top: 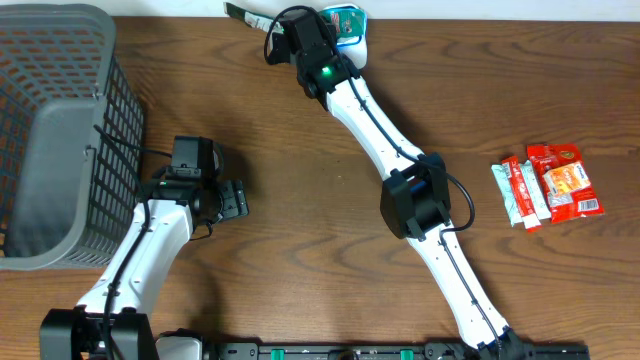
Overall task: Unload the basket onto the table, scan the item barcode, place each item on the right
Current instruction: 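Raise the gloves pack to the white scanner with the right gripper, then carry the gloves pack right and lower it onto the red packets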
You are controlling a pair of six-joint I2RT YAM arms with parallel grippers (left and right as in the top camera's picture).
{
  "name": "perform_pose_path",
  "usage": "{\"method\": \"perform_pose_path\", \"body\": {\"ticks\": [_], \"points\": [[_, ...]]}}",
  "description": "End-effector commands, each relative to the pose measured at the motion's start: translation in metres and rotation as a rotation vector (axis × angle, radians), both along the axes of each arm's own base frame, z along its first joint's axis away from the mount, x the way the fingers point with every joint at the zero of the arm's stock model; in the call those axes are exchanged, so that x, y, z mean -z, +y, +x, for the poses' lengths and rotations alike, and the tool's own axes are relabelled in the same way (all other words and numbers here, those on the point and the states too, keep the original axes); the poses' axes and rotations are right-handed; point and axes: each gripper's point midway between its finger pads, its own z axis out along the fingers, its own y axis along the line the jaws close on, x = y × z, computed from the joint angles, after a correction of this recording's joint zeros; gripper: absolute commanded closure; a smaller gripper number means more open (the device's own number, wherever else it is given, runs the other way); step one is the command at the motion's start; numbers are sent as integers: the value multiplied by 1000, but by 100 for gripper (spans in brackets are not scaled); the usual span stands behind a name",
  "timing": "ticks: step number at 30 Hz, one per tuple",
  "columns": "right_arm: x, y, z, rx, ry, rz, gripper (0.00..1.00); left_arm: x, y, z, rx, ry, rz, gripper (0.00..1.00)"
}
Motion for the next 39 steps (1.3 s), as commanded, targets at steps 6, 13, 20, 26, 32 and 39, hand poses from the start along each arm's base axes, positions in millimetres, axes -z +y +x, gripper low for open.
{"method": "perform_pose_path", "body": {"ticks": [6,13,20,26,32,39], "points": [[6,9,-4,-27,17,3,99,-1,3,2,4,-2,16,18],[-19,11,-4,-29,-11,50,99,-1,3,2,4,-2,16,18],[-108,6,-17,16,-94,211,99,-1,3,2,4,-2,16,18],[-164,-18,-62,56,-9,276,99,-1,3,2,4,-2,16,18],[-195,-42,-117,134,124,409,99,-1,3,2,4,-2,16,18],[-213,-102,-159,439,222,668,99,-1,3,2,4,-2,16,18]]}}
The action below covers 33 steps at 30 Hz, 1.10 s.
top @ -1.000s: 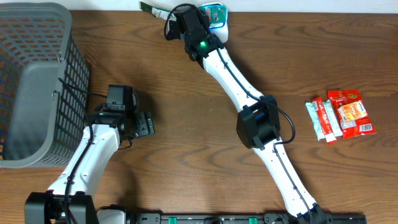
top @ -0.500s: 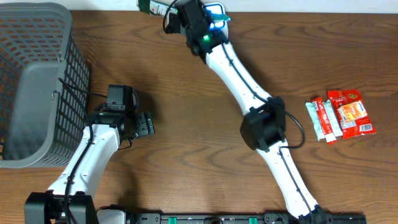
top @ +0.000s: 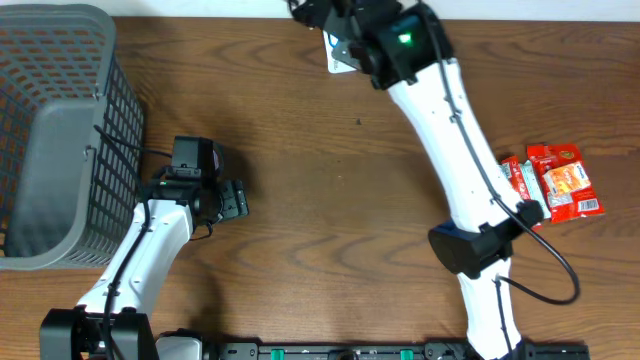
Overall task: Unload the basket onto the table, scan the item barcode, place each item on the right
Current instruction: 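Carry the gloves pack right and lower it onto the red packets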
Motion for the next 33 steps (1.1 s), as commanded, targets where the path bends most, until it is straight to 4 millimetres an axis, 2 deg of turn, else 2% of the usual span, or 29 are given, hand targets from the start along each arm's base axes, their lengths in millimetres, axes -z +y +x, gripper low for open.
{"method": "perform_pose_path", "body": {"ticks": [1,2,3,7,10,11,16,22,29,31,32,33], "points": [[-5,-40,-21,254,112,254,99,-1,3,2,4,-2,16,18],[0,-44,-25,269,145,270,99,-1,3,2,4,-2,16,18],[12,-55,-36,297,242,299,99,-1,3,2,4,-2,16,18],[48,-84,-60,371,483,338,99,-1,3,2,4,-2,16,18],[71,-115,-58,522,556,372,99,-1,3,2,4,-2,16,18],[87,-130,-60,569,602,356,99,-1,3,2,4,-2,16,18],[136,-172,-74,724,746,320,99,-1,3,2,4,-2,16,18],[188,-211,-83,847,830,319,99,-1,3,2,4,-2,16,18],[218,-247,-93,936,847,291,98,-1,3,2,4,-2,16,18],[224,-252,-94,948,847,289,94,-1,3,2,4,-2,16,18],[226,-255,-94,954,847,291,88,-1,3,2,4,-2,16,18],[229,-256,-95,957,849,292,67,-1,3,2,4,-2,16,18]]}}
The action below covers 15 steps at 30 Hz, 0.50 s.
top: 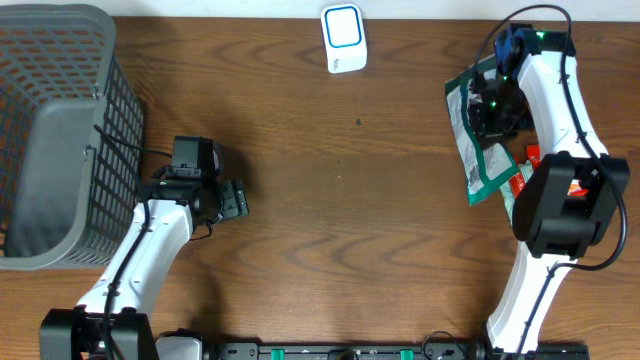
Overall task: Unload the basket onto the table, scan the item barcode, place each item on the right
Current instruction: 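Carry the gloves pack right and lower it onto the red packets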
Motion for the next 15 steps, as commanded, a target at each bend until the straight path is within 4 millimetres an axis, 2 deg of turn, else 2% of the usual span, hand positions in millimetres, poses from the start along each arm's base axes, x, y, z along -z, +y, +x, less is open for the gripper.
{"method": "perform_pose_path", "body": {"ticks": [1,2,3,11,13,14,15], "points": [[9,-10,-4,32,13,-16,42,-1,3,2,4,-2,16,18],[11,-11,-5,35,14,-16,4,-1,3,2,4,-2,16,18],[12,-12,-5,37,14,-16,1,-1,3,2,4,-2,16,18],[14,-12,-3,42,7,-8,1,-1,3,2,4,-2,16,18],[15,1,3,48,-18,65,1,-1,3,2,4,-2,16,18],[13,21,10,58,-47,177,1,-1,3,2,4,-2,16,18],[11,32,13,63,-59,240,1,-1,3,2,4,-2,16,18]]}}
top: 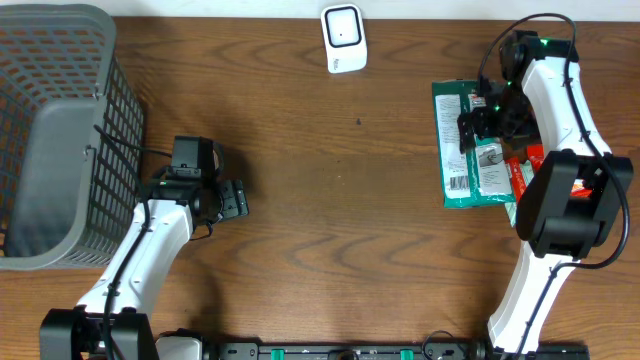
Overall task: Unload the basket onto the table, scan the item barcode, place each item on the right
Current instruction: 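Carry the gloves pack right and lower it onto the red packets, then open the right gripper and release the gloves pack on the pile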
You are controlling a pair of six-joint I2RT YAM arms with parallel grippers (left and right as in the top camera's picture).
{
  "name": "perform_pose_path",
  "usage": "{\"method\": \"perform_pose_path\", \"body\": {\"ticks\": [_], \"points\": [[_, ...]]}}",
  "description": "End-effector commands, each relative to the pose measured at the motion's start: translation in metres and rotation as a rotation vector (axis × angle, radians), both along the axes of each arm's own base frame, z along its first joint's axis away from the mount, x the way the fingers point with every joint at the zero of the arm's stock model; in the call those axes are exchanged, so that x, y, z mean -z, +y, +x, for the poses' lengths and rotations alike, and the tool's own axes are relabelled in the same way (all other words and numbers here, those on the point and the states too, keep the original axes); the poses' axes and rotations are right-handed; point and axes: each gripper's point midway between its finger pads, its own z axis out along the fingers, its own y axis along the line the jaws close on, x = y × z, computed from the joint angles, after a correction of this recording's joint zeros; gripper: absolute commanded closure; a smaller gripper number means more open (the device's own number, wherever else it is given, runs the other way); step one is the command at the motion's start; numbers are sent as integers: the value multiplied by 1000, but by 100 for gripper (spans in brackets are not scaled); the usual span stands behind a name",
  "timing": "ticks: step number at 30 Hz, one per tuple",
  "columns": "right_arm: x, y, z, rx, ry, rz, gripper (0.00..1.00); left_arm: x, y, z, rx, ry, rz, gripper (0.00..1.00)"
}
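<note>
A green packet shows flat at the right of the table, its white label and barcode facing up. My right gripper is over the packet's upper right part and appears shut on it. The white scanner stands at the far edge in the middle, well left of the packet. My left gripper rests open and empty low over the table at the left.
A grey mesh basket fills the far left. Red and white snack packets lie at the right, mostly hidden under the green packet and the right arm.
The green packet hung tilted and crumpled from my right gripper; now it shows flat with the barcode side up, slightly further left. The left arm has not moved.
My right gripper was first at the scanner at the far edge, holding something over it. It was still by the scanner a moment later. Then it was at the right side with the green packet hanging tilted, and now the packet lies flat there.
</note>
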Motion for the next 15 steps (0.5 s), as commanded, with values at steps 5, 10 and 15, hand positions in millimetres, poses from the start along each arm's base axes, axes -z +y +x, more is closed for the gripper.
{"method": "perform_pose_path", "body": {"ticks": [5,10,15], "points": [[-17,84,15,32,-67,475,8,-1,3,2,4,-2,16,18],[2,103,18,-25,-90,465,76,-1,3,2,4,-2,16,18],[50,105,21,42,-112,309,91,-1,3,2,4,-2,16,18]]}}
